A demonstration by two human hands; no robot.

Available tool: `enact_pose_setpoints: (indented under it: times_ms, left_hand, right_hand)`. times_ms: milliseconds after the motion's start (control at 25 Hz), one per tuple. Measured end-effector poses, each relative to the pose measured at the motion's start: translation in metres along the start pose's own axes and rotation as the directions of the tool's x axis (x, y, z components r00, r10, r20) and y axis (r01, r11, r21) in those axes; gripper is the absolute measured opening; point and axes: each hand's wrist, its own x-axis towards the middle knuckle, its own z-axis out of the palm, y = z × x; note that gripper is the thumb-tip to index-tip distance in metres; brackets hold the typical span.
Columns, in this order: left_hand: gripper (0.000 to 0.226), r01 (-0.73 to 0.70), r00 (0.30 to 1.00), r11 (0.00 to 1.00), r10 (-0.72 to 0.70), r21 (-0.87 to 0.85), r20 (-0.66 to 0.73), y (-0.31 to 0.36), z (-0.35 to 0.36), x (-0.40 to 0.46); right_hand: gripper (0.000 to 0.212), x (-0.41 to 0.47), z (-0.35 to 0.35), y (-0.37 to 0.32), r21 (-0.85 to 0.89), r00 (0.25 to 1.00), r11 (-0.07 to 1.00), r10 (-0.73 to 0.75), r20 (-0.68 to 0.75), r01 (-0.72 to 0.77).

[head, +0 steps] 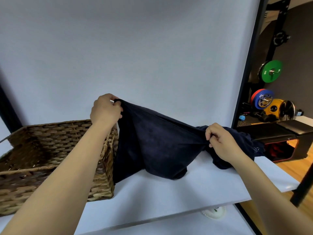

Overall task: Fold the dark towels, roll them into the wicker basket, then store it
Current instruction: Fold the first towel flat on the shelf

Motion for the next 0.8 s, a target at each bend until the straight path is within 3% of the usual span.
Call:
enact_pose_setpoints:
  times_ms: [160, 280, 480, 680, 800]
  left_hand:
    - [0.010, -0.008, 1.000, 1.000, 0.008, 0.008, 0.009, 0.001, -0.002, -0.001]
    - [0.009, -0.009, 1.000, 1.000, 0.009, 0.017, 0.001, 0.000, -0.005, 0.000]
    - [0.009, 0.037, 0.999, 0.999, -0.037, -0.002, 0.036, -0.011, -0.008, 0.001]
    - [0.007, 0.141, 0.988, 0.978, -0.128, -0.155, 0.091, -0.018, -0.012, 0.002]
    - [0.012, 0.153, 0.986, 0.967, -0.135, -0.205, 0.103, -0.013, -0.023, 0.007]
  right_hand:
    - [0.034, -0.002, -0.001, 0.003, -0.271, 0.997, 0.962, -0.001, 0.082, 0.023]
    - [0.025, -0.005, -0.003, 0.001, -0.333, 0.991, 0.943, 0.052, 0.123, -0.008]
    - [0.026, -0.009, -0.011, -0.007, -0.322, 0.992, 0.940, 0.125, 0.027, -0.110]
    - [0.021, 0.004, -0.010, -0.019, -0.095, 0.968, 0.975, 0.180, -0.176, -0.199]
    - [0.014, 0.013, -0.015, -0.034, -0.049, 0.957, 0.981, 0.170, -0.237, -0.187]
